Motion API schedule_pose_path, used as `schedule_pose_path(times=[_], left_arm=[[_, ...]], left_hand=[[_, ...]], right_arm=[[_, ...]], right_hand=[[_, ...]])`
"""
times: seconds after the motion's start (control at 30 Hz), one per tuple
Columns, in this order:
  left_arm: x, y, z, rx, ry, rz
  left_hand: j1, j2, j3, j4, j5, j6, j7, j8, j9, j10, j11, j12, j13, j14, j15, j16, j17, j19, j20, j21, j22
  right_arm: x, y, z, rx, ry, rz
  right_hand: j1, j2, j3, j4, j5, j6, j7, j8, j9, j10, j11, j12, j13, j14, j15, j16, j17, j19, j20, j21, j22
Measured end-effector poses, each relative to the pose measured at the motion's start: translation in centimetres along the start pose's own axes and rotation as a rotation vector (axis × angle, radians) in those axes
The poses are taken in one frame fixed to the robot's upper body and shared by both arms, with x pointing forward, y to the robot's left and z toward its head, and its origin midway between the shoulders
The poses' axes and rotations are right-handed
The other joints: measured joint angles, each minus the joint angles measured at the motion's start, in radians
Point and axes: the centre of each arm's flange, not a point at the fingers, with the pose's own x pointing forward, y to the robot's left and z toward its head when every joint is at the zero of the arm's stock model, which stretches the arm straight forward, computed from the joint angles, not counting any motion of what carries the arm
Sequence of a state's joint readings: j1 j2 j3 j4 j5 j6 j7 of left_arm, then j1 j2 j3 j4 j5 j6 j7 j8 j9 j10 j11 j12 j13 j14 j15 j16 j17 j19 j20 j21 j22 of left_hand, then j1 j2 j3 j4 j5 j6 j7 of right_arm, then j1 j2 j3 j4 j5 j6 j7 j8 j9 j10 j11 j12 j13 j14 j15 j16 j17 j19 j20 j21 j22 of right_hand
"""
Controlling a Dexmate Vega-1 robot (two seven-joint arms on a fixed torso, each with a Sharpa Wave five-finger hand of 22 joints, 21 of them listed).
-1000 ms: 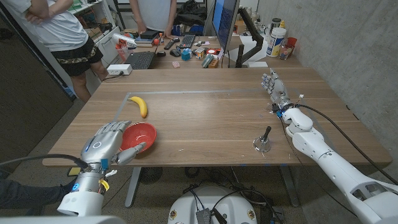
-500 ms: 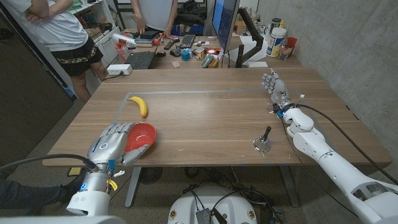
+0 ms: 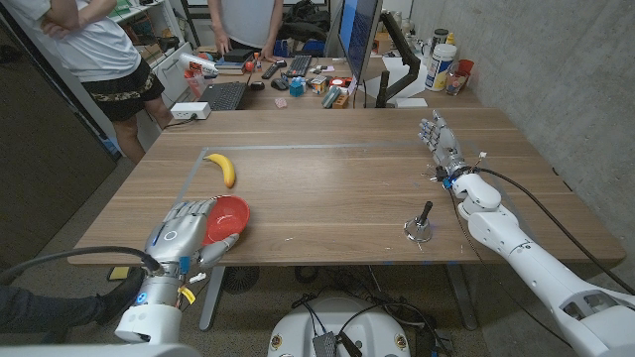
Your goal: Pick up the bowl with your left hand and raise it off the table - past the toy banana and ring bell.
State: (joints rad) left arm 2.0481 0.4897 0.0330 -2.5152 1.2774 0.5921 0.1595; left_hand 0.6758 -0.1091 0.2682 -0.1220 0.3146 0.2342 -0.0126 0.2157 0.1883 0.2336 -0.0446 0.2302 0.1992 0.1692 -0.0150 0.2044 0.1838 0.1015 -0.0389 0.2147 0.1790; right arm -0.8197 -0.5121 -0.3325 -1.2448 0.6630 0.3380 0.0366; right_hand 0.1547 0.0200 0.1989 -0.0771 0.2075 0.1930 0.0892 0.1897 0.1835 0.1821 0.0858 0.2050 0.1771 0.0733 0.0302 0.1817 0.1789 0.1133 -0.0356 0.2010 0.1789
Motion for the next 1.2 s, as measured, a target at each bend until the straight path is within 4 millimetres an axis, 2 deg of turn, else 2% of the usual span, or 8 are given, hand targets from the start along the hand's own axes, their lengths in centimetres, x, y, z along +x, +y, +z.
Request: schedule_pose_path(times=[0.7,1.2], left_arm=[[0.6,-1.3,-0.8,0.005,0.032,-0.018],[1.1,-2.3,-0.5,-0.017,0.028,-0.033]], left_hand=[[0.0,0.0,-0.005,0.005,0.0,0.009,0.001,0.0,0.0,0.006,-0.005,0.0,0.003,0.003,-0.003,0.0,0.005,0.005,0.005,0.0,0.0],[0.005,0.005,-0.008,0.003,0.004,0.011,0.0,0.0,0.0,0.016,-0.009,0.0,0.003,0.003,-0.003,0.0,0.005,0.009,0.002,0.0,0.0]], right_arm=[[0.4,0.9,-0.3,-0.003,0.009,0.003],[0.6,1.1,-0.5,-0.003,0.017,0.006]], right_hand=[[0.0,0.0,0.0,0.0,0.0,0.0,0.0,0.0,0.0,0.0,0.0,0.0,0.0,0.0,0.0,0.0,0.0,0.0,0.0,0.0,0.0],[0.0,0.0,-0.006,0.003,0.0,0.0,0.0,0.0,0.0,0.0,0.0,0.0,0.0,0.0,0.0,0.0,0.0,0.0,0.0,0.0,0.0]])
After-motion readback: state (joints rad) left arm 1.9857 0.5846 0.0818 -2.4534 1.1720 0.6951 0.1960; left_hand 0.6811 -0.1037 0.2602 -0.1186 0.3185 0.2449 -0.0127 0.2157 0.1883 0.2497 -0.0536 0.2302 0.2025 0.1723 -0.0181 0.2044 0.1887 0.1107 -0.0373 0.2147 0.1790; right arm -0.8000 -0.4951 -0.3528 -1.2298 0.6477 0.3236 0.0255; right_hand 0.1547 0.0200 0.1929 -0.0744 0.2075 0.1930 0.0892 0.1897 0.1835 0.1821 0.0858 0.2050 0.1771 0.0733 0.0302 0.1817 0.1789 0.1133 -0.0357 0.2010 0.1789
